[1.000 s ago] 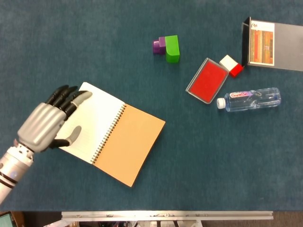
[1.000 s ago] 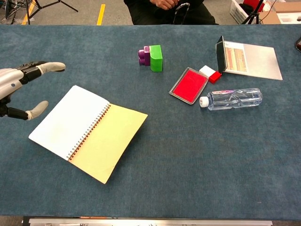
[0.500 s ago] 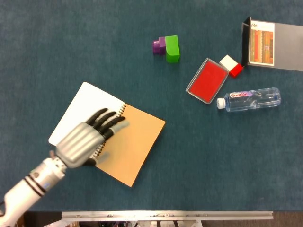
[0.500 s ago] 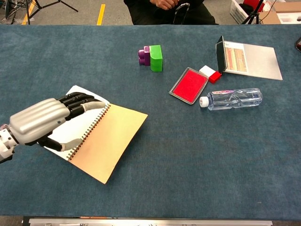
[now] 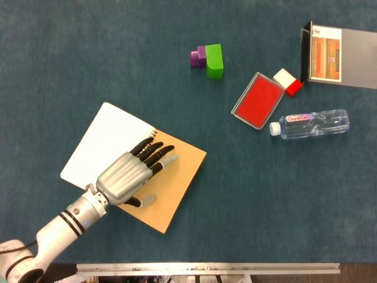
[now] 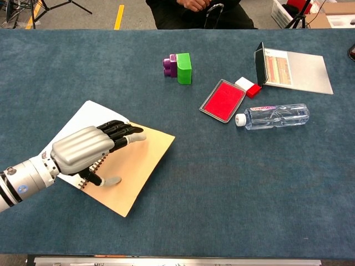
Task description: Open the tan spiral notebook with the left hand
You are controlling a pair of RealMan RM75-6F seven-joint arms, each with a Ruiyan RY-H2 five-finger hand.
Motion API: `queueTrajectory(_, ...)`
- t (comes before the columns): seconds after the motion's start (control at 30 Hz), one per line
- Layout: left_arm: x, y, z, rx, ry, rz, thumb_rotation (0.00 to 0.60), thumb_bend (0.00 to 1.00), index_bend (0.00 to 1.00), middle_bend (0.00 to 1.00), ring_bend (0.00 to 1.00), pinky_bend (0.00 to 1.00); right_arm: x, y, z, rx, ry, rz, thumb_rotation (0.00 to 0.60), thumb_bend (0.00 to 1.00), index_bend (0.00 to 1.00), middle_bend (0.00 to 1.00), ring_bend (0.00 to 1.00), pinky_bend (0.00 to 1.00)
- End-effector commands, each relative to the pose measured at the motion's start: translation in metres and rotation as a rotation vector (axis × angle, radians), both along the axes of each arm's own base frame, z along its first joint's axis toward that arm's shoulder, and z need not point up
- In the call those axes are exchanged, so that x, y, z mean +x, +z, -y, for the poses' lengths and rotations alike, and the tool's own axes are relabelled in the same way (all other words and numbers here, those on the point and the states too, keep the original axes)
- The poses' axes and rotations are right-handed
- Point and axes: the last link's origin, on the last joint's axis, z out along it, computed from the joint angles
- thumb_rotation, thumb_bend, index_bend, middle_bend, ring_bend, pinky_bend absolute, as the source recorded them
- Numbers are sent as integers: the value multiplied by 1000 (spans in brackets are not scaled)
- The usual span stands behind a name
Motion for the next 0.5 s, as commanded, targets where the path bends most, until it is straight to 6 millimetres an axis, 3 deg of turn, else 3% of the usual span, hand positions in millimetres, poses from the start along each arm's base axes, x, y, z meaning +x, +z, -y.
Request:
queueTrajectory(0.03, -4, -6, 1, 1, 7, -30, 408, 256, 0, 0, 0, 0, 0, 0, -1, -1, -2, 1, 600, 472, 355, 349, 251, 369)
queueTrajectory(0.27, -7, -1, -4, 42, 45, -11, 408, 256, 0, 0, 0, 0, -1, 1, -2, -6, 1, 3, 600, 470, 354, 349, 251, 369)
queueTrajectory(0.5, -16, 43, -21, 153, 167, 89, 411, 256, 0, 0, 0, 0, -2, 3, -2, -10, -4, 3, 600, 471, 355, 349, 251, 369)
